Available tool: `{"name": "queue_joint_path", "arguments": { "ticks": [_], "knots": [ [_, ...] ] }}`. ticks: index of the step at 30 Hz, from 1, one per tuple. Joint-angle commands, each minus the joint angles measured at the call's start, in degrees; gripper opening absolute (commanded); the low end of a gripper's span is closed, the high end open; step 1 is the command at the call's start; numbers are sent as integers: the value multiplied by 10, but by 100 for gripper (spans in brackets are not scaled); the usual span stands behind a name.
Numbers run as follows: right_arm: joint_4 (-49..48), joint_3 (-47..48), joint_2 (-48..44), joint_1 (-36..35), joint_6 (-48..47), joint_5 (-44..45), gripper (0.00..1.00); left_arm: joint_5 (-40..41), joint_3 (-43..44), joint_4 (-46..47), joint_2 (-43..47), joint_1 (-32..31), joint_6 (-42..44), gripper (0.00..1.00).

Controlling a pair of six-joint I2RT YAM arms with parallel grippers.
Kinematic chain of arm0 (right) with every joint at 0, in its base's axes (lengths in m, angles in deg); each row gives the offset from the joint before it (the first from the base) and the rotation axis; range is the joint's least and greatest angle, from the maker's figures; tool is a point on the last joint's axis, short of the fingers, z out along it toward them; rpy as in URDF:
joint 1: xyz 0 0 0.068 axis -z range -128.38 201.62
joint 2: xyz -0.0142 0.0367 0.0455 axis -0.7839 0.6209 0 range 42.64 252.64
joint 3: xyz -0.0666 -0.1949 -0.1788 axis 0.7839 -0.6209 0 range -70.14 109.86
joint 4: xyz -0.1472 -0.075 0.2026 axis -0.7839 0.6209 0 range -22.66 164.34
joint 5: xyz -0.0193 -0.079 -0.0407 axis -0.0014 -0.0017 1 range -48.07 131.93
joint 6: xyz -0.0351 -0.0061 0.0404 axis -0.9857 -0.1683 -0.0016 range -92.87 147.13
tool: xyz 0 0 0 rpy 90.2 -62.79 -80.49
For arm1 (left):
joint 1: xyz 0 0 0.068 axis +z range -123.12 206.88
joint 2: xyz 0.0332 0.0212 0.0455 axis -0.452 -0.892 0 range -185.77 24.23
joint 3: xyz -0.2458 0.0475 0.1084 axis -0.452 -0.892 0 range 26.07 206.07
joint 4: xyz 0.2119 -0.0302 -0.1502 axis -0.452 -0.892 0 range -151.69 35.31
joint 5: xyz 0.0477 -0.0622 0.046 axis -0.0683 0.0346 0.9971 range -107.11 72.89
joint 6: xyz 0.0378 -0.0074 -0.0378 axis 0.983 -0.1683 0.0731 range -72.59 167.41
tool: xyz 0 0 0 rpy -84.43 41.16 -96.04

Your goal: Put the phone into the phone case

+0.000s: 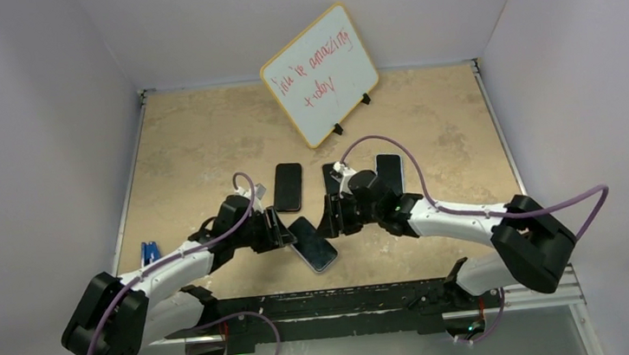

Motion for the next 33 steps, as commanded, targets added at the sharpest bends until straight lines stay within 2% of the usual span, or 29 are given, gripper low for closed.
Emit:
{"name": "queue_joint_path", "arguments": {
  "ticks": [1,8,10,14,19,23,27,29,33],
  "knots": [
    [23,29,29,2,-32,26,52,9,23,5,9,0,-12,45],
    [-19,40,102,3,-37,-10,51,11,14,11,-5,0,-17,45],
    [-30,38,111,3,-36,-15,45,10,13,16,-7,0,-18,45],
    [-60,23,115,2,-21,-20,21,5,11,24,-22,0,-17,45],
    [-85,8,120,0,7,-46,17,-15,3,53,-32,-1,-25,42],
    [-96,5,124,-12,27,-49,17,-23,5,62,-34,0,-26,39],
    [-101,7,129,-26,43,-52,23,-23,7,63,-39,0,-26,34],
    [-100,6,125,-26,47,-47,29,-25,11,55,-43,0,-26,34],
    [-76,2,104,-25,50,-26,52,-16,19,28,-39,1,-25,35]
  ]
}}
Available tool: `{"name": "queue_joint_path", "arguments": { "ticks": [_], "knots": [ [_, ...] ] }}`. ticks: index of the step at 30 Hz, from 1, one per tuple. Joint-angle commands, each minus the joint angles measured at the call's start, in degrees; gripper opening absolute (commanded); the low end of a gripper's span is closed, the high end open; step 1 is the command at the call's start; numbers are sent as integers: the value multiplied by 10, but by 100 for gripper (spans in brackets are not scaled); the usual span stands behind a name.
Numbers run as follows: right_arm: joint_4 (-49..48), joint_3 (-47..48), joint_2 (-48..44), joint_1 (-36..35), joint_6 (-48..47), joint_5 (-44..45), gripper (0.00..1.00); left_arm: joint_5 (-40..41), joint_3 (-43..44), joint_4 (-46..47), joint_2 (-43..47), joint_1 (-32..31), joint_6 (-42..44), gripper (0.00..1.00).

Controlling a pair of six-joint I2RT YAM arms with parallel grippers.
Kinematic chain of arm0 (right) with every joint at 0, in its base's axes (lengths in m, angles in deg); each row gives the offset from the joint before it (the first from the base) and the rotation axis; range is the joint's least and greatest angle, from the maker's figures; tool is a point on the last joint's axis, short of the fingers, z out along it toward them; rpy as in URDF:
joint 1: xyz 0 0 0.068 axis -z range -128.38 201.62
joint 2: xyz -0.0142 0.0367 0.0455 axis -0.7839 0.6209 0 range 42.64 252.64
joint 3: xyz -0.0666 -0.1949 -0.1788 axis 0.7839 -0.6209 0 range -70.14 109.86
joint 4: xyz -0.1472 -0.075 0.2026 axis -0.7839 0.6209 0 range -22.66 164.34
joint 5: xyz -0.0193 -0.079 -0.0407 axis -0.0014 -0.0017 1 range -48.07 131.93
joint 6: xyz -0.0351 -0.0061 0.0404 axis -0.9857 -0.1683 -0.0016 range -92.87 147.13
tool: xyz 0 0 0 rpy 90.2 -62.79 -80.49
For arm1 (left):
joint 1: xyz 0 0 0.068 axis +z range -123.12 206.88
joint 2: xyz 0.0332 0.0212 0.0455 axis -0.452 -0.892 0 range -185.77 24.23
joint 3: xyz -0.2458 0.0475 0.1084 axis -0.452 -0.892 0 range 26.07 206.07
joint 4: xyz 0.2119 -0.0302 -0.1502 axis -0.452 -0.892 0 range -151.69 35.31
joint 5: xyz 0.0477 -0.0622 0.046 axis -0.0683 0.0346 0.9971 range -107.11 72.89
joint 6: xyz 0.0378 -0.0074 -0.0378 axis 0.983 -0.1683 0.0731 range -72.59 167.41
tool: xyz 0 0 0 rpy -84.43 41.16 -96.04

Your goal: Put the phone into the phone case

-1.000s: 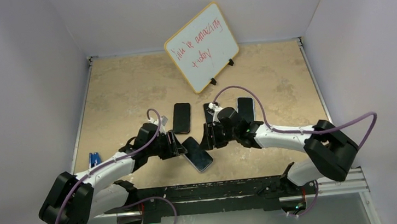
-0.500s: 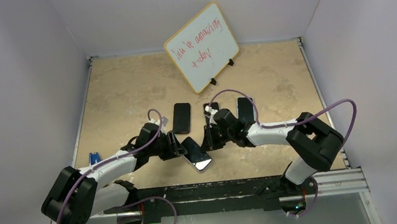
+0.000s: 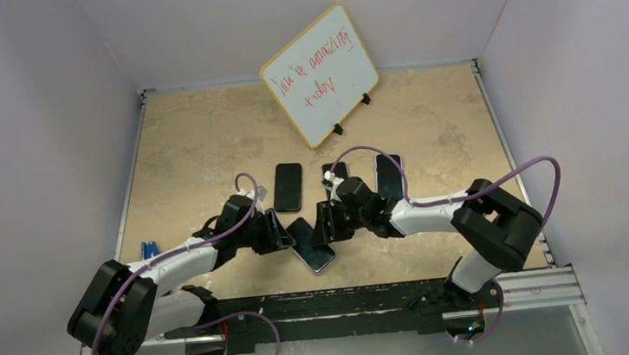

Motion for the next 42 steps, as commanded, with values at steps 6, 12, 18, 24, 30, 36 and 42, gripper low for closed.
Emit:
{"name": "queue_joint_path", "arguments": {
  "ticks": [6,12,18,24,30,36,42],
  "knots": [
    [5,-9,-35,-10,7,13,72,-11,17,-12,18,6,-12,38],
    [-31,-16,-10,-10,13,23,81,-16,16,-13,13,8,-13,38],
    [-65,-13,25,-11,35,-8,80,-19,8,-6,10,8,-15,34],
    [-104,-17,39,-12,65,-36,79,-33,-5,9,4,8,-23,30],
    [-181,-38,55,-11,125,-97,76,-48,-19,29,26,9,-30,21],
    [-212,-50,42,-10,148,-109,73,-58,-29,31,52,12,-41,20],
    [-344,-78,54,-7,213,-135,69,-70,-39,33,50,12,-45,20]
  ]
}}
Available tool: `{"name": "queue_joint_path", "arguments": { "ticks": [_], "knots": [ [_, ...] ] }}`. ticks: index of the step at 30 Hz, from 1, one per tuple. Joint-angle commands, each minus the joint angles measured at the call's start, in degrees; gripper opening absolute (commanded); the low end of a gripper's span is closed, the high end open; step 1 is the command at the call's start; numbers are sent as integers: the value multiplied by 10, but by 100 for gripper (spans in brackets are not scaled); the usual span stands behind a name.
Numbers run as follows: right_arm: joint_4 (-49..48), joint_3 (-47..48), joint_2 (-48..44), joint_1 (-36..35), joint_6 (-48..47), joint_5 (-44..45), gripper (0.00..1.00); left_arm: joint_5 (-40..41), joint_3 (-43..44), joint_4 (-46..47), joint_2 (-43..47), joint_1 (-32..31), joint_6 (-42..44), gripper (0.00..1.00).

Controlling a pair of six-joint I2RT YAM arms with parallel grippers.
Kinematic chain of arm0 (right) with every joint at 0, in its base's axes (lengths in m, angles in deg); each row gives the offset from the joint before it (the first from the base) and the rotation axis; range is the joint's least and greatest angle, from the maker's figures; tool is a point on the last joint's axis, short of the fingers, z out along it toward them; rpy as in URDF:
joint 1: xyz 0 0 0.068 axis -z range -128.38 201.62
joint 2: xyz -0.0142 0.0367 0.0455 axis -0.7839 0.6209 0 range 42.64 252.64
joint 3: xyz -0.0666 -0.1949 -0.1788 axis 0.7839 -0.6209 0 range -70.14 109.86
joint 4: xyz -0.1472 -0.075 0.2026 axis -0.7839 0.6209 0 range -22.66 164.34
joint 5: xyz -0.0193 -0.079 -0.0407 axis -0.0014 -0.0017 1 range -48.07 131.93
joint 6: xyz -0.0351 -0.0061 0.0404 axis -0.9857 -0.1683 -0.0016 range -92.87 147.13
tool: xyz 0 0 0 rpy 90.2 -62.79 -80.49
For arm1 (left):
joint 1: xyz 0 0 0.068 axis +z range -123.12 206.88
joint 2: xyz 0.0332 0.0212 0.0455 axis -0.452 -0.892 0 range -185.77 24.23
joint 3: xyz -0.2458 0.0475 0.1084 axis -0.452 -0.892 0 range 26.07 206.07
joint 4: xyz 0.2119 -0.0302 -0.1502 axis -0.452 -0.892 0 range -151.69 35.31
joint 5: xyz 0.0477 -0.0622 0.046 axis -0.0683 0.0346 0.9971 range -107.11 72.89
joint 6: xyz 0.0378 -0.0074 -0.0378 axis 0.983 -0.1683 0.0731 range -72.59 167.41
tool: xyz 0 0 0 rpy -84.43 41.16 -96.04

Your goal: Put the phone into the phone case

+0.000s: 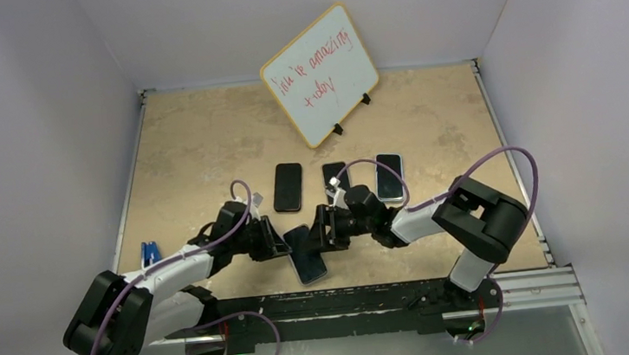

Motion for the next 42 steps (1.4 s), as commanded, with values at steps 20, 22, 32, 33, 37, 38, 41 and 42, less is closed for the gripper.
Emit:
{"name": "queue_joint_path", "arguments": {
  "ticks": [20,22,32,33,37,38,41,42],
  "knots": [
    [-287,-40,55,-5,132,-29,51,-28,-30,13,65,0,-25,19],
    [-266,-35,55,-5,123,-26,49,-26,-30,13,66,0,-26,19],
    [-148,1,48,-5,65,-10,38,-25,-26,11,61,0,-24,23],
    [-144,2,47,-5,64,-7,34,-25,-25,10,61,0,-23,23],
    [-91,19,32,-5,33,14,13,-20,-20,-1,62,0,-17,25],
    [-74,25,28,-5,25,19,8,-19,-18,-2,61,0,-15,25],
    [-39,37,19,-5,5,28,5,-17,-13,-2,54,0,-9,27],
    [-27,42,17,-4,0,31,7,-17,-11,-2,52,0,-8,28]
  ]
}}
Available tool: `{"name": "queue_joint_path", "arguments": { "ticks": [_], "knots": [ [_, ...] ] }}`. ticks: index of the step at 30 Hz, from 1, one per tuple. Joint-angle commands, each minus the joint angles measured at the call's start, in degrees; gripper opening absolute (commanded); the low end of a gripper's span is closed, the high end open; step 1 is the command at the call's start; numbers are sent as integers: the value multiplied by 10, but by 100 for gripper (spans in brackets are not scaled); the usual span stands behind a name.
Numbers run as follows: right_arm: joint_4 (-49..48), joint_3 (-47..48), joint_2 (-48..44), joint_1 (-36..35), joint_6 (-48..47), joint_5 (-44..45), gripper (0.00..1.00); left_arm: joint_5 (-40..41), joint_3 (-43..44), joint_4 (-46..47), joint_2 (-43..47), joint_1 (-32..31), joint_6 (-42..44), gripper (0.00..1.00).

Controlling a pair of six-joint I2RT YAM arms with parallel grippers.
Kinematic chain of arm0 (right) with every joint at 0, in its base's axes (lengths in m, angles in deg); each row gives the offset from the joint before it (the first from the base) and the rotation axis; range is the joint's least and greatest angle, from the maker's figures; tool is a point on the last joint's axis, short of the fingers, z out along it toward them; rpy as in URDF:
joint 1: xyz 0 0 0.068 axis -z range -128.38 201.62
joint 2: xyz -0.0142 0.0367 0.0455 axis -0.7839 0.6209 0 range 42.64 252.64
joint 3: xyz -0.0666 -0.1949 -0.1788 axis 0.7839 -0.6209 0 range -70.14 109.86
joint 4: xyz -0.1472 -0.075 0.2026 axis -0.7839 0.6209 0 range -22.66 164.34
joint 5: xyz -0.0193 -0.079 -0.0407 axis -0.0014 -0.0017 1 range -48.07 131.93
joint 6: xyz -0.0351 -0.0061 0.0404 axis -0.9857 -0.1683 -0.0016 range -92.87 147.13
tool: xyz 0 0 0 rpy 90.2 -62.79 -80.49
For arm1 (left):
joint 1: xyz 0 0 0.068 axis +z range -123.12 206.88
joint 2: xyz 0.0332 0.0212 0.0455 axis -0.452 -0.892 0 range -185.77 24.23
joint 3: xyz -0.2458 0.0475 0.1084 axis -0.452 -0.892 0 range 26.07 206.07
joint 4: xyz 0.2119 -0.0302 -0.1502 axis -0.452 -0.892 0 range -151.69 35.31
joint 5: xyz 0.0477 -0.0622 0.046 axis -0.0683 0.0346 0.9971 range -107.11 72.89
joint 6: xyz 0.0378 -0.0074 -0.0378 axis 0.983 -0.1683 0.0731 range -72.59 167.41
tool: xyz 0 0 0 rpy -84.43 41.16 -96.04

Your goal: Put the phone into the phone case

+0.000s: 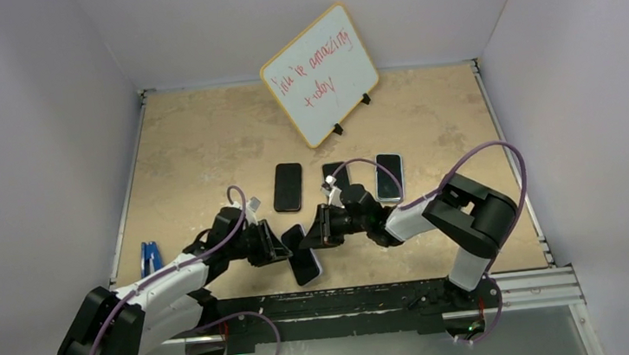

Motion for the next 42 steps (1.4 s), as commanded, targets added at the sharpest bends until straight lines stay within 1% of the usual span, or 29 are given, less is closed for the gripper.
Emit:
{"name": "queue_joint_path", "arguments": {
  "ticks": [1,3,4,6,7,8,9,10,12,13,15,17,19,21,24,27,29,36,40,42],
  "knots": [
    [56,42,-27,-3,-46,35,11,-2,22,5,-10,0,8,28],
    [64,47,-27,-4,-49,35,25,-2,22,5,-14,0,10,29],
    [66,49,-26,-5,-49,35,31,-2,23,5,-15,0,11,29],
    [72,52,-22,-4,-51,36,34,-1,22,5,-19,0,11,29],
    [76,54,-21,-4,-53,39,33,-2,22,5,-21,0,13,29],
    [79,55,-21,-3,-54,41,30,-3,22,7,-23,0,13,29],
    [83,55,-21,-4,-56,44,24,-4,23,8,-25,0,13,29],
    [86,56,-22,-4,-59,46,16,-9,25,10,-26,0,12,30],
    [96,56,-30,-4,-63,41,4,-22,30,16,-24,0,9,35],
    [102,53,-40,-3,-63,43,0,-29,36,15,-20,0,7,39],
    [118,50,-68,0,-72,63,0,-36,55,6,-3,0,6,48],
    [148,54,-104,8,-91,75,0,-38,80,-33,23,0,12,58],
    [184,55,-146,20,-106,83,0,-38,102,-51,53,0,16,63],
    [202,48,-191,37,-109,92,0,-43,120,-58,79,1,12,65],
    [228,45,-251,62,-122,89,0,-69,134,-34,97,2,-7,67],
    [235,49,-300,71,-131,64,0,-117,126,58,93,2,-42,69],
    [218,42,-325,73,-122,54,0,-137,122,111,83,2,-59,69],
    [138,12,-378,82,-64,-3,0,-174,121,199,63,3,-78,69],
    [69,-19,-409,83,-35,-4,0,-186,119,234,48,3,-90,68],
    [53,-27,-418,83,-29,-4,0,-189,115,253,43,2,-100,68]
  ]
}}
